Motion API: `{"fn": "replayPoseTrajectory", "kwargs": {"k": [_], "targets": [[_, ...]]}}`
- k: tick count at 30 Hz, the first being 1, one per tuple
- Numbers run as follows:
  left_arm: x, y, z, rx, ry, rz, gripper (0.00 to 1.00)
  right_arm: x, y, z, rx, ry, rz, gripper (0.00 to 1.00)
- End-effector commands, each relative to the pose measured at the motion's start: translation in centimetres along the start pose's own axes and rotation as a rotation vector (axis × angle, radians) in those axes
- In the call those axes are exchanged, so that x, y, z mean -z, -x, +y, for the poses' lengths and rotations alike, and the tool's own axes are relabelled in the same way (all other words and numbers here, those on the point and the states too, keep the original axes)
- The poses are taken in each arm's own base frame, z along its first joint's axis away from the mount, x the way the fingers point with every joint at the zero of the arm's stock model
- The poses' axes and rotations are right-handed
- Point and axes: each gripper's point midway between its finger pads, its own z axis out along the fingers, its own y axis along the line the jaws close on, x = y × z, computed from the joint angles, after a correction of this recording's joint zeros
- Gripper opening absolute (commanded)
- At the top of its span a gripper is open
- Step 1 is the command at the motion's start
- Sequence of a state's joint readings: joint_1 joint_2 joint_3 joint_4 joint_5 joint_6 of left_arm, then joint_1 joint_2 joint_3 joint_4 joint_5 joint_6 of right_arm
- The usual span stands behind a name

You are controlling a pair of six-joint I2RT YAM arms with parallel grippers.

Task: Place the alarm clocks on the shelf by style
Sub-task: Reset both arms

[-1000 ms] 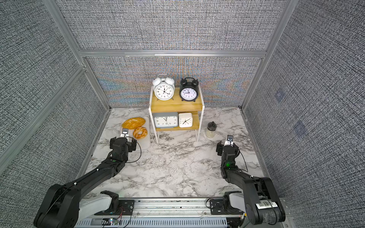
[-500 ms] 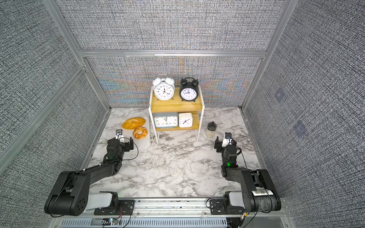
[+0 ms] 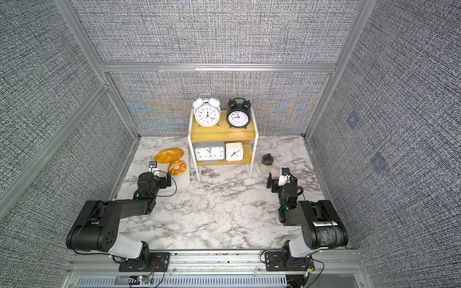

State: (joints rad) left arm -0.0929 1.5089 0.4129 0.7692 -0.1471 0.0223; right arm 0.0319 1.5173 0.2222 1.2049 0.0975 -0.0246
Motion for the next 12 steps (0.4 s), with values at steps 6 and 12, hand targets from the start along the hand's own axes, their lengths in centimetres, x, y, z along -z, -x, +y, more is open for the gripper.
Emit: {"fn": "replayPoseTrajectory", "kwargs": {"k": [6, 12], "targets": [[-0.06, 0.55, -0.16, 0.008, -0.011, -0.017, 0.99, -0.13, 0.93, 0.06, -0.011, 0.007, -0.034, 0.99], [-0.07, 0.48, -0.08, 0.008, -0.01, -0.015, 0.99, -0.12, 0.91, 0.06, -0.011, 0.007, -0.034, 0.99]]}}
